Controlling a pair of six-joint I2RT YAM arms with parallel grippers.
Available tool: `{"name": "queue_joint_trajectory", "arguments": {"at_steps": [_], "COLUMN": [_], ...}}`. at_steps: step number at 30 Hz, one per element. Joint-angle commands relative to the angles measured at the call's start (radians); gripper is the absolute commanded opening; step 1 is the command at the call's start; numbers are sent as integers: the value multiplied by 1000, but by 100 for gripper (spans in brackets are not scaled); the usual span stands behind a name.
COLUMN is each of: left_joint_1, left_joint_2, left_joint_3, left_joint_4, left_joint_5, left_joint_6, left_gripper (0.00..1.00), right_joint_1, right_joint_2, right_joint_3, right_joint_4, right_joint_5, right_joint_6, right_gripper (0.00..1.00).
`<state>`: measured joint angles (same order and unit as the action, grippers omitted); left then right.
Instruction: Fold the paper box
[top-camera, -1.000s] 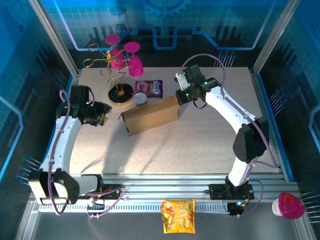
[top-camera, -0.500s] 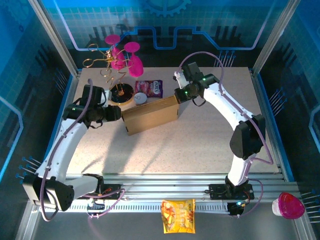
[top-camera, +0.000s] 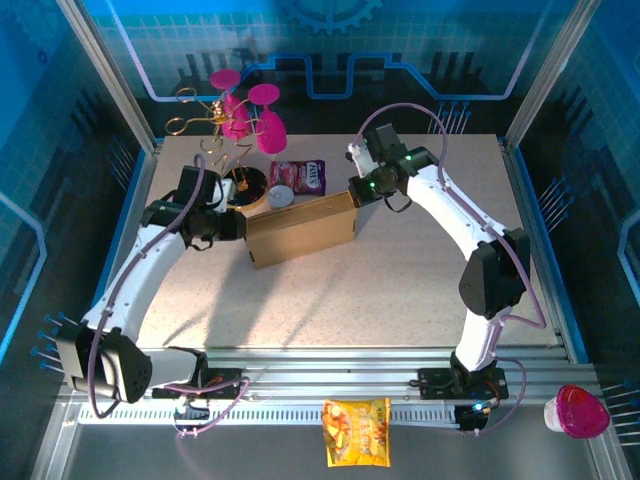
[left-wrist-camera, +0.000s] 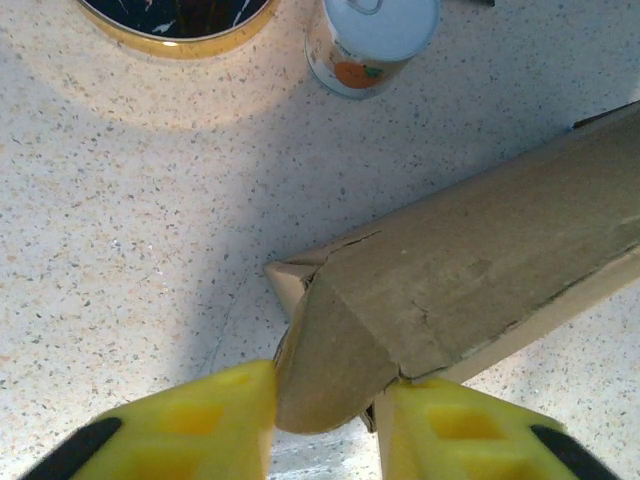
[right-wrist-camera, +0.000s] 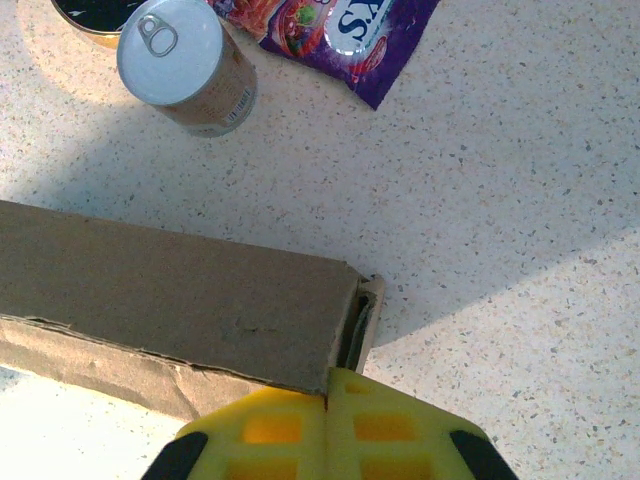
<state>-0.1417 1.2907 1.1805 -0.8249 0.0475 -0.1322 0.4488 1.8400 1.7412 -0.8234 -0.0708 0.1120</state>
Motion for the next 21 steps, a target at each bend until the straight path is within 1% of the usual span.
{"name": "queue_joint_trajectory", "arguments": {"at_steps": [1,5,7,12,17,21], "left_joint_1": [-9,-9,-9,-9,-9,-9], "left_joint_2": [24,22,27,61,104,140], "left_joint_3": [7,18,31,82,153,195], "left_joint_4": [11,0,-15,-91,-186,-229], "left_joint_5": [-13,-16,-14,3,6,16], "left_joint_6": [0,-26,-47,-86,-120,-149], "left_gripper": [23,10,7,7,10,11], "right_joint_1": [-5,-6,-6,-5,-4,-4], "right_joint_2": [22,23,23,26,28,28], "right_joint_3": [22,25,25,24,31,31], "right_joint_4": [-39,-41,-43,-48,-58,-59], "right_joint_5": [-24,-23,-23,-27,-19,-20], "right_joint_6": [-6,-7,-8,-11,-18,-18], "right_gripper": [0,0,0,0,0,0]}}
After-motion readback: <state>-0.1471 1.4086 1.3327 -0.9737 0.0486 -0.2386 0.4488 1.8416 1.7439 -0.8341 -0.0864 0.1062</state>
